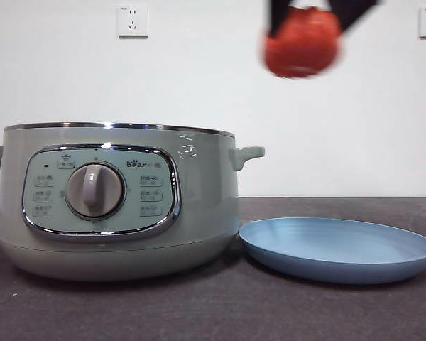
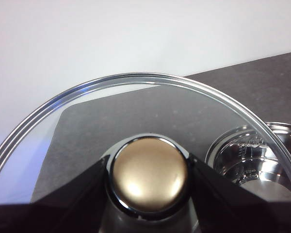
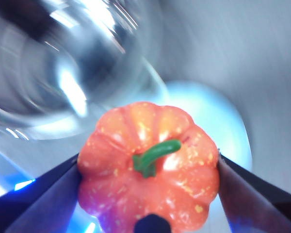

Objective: Take the pumpkin out from the steamer,put the pumpkin in the blue plate,close the lid

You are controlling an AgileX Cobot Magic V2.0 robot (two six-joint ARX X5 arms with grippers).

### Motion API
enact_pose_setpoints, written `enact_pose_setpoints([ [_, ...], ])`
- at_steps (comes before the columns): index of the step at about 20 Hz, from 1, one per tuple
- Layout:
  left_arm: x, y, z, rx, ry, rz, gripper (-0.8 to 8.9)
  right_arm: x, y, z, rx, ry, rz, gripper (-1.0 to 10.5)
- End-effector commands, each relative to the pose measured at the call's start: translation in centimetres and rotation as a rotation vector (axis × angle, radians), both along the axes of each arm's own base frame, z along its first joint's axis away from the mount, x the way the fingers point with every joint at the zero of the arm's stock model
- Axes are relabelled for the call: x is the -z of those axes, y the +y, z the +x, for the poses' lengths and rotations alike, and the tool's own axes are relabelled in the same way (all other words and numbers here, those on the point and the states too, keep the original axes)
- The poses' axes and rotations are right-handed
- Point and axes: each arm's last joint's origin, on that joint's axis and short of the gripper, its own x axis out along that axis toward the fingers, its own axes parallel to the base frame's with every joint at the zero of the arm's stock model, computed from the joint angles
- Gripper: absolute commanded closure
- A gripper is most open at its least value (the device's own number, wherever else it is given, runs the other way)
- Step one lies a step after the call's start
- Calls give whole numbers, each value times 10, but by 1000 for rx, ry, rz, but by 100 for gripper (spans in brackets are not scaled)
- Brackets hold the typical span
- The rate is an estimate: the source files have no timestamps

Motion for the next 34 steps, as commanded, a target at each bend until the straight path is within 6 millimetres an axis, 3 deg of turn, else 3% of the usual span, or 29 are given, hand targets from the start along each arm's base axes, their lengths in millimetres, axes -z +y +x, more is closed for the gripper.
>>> enact_pose_setpoints([
  [1,-8,2,-3,-2,-65,-30,821,10,-20,7,190,73,-71,957],
  [6,-8,2,-3,0,-63,-30,821,36,-37,0,393,-5,-257,957],
  [9,-8,2,-3,0,-64,-30,821,60,-35,-8,374,-50,-182,957],
  [17,-6,-7,12,0,-17,-5,821,150,-32,-14,306,-42,-27,951],
  [27,1,-27,44,75,73,13,821,177,-25,-4,247,-35,5,935],
  [28,1,-28,47,76,68,10,821,179,-25,-3,247,-26,-1,910],
  [34,-2,-32,51,127,45,-21,821,197,-23,2,251,24,-37,510],
])
